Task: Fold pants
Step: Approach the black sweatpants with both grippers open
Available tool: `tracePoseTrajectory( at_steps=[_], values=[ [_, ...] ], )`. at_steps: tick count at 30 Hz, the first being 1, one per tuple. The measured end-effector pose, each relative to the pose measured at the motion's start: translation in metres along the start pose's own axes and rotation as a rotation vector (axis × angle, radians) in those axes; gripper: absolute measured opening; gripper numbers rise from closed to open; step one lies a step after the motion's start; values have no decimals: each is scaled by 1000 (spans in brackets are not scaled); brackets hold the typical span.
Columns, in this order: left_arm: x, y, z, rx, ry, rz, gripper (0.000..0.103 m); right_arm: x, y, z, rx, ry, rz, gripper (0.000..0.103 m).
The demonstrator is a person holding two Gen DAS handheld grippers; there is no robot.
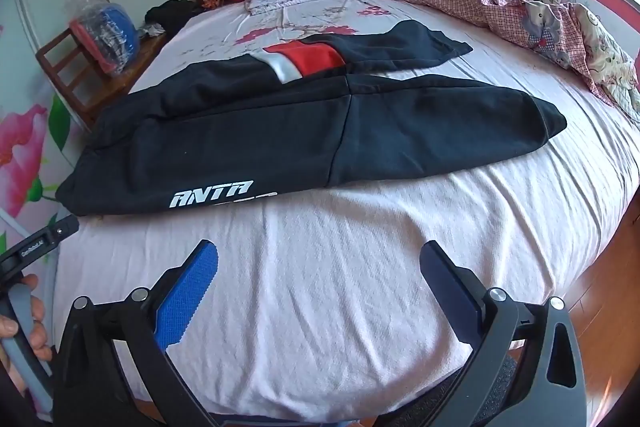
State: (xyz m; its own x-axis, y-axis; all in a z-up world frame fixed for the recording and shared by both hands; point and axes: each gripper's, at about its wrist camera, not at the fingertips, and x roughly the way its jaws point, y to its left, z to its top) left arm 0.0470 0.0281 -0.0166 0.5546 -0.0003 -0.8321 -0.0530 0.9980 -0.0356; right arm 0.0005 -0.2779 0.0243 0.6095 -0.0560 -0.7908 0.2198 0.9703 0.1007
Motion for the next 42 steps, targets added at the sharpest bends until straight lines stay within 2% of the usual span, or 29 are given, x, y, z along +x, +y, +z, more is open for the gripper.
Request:
tracePoseTrajectory(
  at_steps=[5, 15, 18, 24, 42],
  values=[
    [-5, 0, -3, -20, 10, -29, 101, 0, 5, 5, -2, -13, -6, 100],
    [-15, -13, -9, 16, 3, -64, 101, -4, 20, 17, -39, -51, -7, 100],
    [-12, -14, -9, 25, 7, -63, 101, -4, 17, 17, -26, -49, -3, 100],
    [-1, -11, -6, 35, 8, -12, 101, -3, 13, 16, -21, -46, -11, 100],
    [3, -9, -3, 30, 25, -43, 101, 12, 24, 21, -27, -20, 20, 100]
  ],
)
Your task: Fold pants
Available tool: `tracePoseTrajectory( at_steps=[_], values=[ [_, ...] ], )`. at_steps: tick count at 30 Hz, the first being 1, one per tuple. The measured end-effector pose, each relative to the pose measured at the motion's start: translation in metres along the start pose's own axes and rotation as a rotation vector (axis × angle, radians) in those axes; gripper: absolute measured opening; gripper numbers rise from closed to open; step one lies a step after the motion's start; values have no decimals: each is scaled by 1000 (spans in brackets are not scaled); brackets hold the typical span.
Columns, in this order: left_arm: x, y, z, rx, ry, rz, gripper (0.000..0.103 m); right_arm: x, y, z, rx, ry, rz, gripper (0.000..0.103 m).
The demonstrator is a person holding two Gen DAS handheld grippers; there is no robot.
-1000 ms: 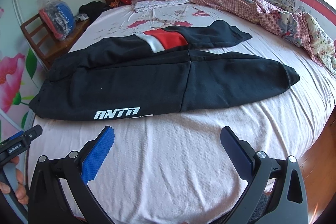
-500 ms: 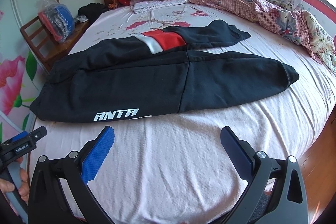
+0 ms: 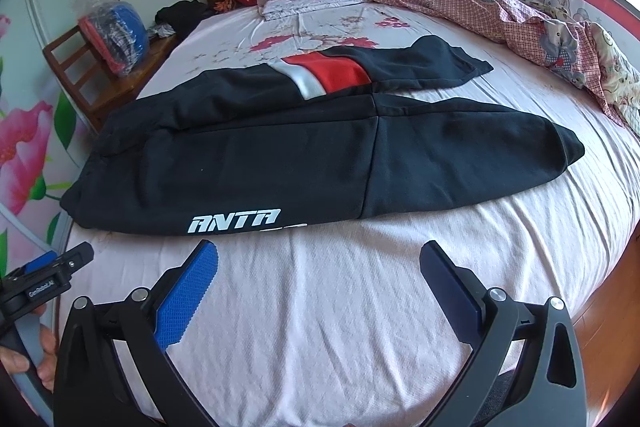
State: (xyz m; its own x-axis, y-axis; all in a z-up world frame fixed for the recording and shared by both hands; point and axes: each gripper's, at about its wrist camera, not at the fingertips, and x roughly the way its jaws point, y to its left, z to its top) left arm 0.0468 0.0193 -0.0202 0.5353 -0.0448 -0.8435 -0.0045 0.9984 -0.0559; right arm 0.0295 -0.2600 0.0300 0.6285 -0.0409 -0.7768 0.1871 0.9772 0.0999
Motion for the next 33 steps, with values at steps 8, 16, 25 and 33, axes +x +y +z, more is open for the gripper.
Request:
tracePoseTrajectory(
  at_steps=[8, 16, 25, 33],
  values=[
    [15, 7, 8, -5, 17, -1, 101, 12, 2, -2, -5, 31, -8, 100],
    [31, 15, 15, -23, 38, -8, 101, 25, 9, 0, -21, 56, -12, 100],
    [49, 54, 38, -222, 57, -325, 101, 43, 23, 1, -55, 95, -10, 100],
    [89, 109, 45, -595, 119, -620, 101, 57, 29, 1, -69, 122, -7, 100]
  ],
)
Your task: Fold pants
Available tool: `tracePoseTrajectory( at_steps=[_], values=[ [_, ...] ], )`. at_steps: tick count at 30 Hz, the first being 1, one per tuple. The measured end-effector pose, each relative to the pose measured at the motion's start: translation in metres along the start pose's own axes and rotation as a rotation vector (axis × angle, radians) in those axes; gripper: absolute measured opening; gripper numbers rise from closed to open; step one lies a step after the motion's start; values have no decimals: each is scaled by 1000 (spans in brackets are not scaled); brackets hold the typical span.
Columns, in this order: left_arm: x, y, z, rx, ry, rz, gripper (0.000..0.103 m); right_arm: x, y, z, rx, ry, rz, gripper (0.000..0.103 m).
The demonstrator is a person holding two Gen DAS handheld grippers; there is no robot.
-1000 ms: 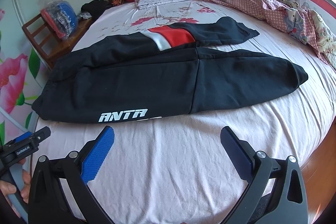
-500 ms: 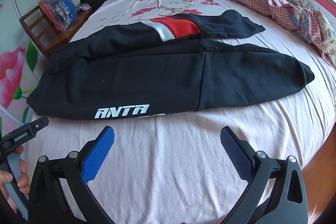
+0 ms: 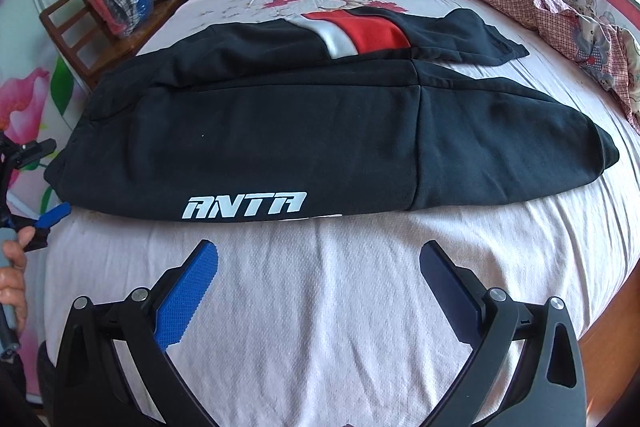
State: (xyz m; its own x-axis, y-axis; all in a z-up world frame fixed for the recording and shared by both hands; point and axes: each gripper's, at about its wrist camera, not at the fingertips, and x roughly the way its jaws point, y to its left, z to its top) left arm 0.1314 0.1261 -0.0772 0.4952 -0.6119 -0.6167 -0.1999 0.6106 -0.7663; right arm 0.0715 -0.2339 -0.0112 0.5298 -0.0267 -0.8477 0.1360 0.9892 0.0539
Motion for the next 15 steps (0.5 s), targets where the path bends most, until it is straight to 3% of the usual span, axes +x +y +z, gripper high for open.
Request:
tracePoseTrajectory(
  at_steps=[3, 8, 11, 15],
  values=[
    [6, 10, 4, -69, 15, -49, 101, 4, -1, 1, 6, 9, 2, 100],
    [7, 12, 2, -106, 52, -24, 101, 4, -4, 3, 20, 4, 17, 100],
    [6, 26, 8, -151, 32, 2, 101, 5, -4, 5, 33, 8, 31, 100],
    [14, 33, 15, -187, -12, -26, 101, 6, -2, 4, 13, 13, 26, 100]
  ],
)
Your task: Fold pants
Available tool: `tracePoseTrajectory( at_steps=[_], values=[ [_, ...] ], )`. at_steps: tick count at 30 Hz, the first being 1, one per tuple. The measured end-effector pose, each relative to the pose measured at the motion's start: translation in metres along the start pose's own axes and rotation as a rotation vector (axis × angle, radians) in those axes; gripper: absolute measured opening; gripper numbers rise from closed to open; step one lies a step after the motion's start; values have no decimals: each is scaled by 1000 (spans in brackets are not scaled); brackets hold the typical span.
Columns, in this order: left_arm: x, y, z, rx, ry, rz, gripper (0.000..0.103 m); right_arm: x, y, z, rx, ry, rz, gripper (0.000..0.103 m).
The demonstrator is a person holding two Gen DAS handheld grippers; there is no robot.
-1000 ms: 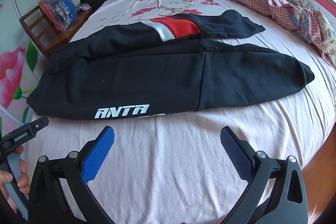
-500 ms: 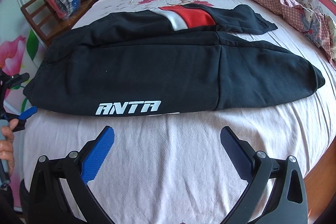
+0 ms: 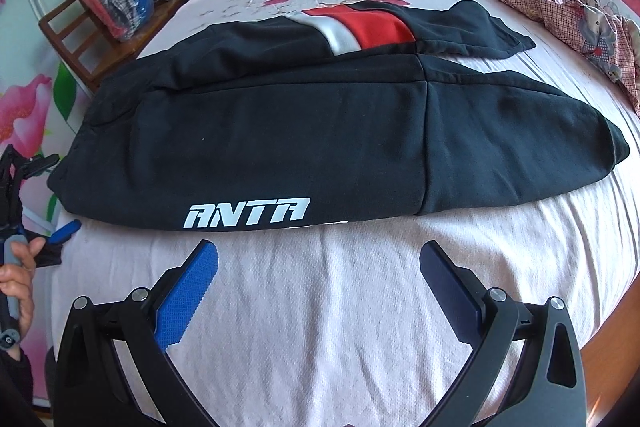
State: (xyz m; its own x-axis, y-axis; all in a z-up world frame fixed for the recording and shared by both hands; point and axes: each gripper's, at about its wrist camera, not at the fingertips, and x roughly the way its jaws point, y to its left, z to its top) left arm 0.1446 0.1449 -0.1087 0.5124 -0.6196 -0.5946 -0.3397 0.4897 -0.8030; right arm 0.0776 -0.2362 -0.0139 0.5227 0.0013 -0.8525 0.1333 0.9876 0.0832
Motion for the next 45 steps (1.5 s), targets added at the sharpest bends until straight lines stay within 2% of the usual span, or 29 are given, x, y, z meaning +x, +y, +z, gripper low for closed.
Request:
tracePoseTrajectory(
  at_steps=[11, 14, 18, 19, 21, 23, 27, 31, 33, 35, 45],
  values=[
    [13, -15, 23, 14, -61, 10, 101, -2, -16, 1, 41, 1, -7, 100],
    [16, -21, 23, 67, -70, 54, 98, 1, -33, 0, 90, 15, -13, 100],
    [16, -32, 22, 189, -83, 197, 63, 2, -73, -1, 179, 18, -31, 100],
    [16, -31, 24, 197, -84, 218, 50, 1, -88, -1, 215, 14, -36, 100],
    [13, -27, 27, 191, -89, 219, 36, -2, -122, -2, 313, 7, -22, 100],
    [10, -21, 30, 174, -89, 220, 28, -4, -161, -4, 445, -10, 29, 100],
    [8, -16, 30, 190, -89, 227, 24, -1, -236, -11, 739, -53, 176, 100],
    [10, -17, 31, 199, -93, 237, 16, 9, -275, -16, 898, -97, 264, 100],
    [10, -17, 32, 194, -89, 232, 13, 17, -286, -16, 953, -92, 296, 100],
    [9, -16, 32, 191, -89, 227, 11, 22, -290, -14, 979, -116, 349, 100],
    [11, -22, 28, 207, -89, 246, 11, 36, -288, 2, 972, -171, 416, 99]
  ],
)
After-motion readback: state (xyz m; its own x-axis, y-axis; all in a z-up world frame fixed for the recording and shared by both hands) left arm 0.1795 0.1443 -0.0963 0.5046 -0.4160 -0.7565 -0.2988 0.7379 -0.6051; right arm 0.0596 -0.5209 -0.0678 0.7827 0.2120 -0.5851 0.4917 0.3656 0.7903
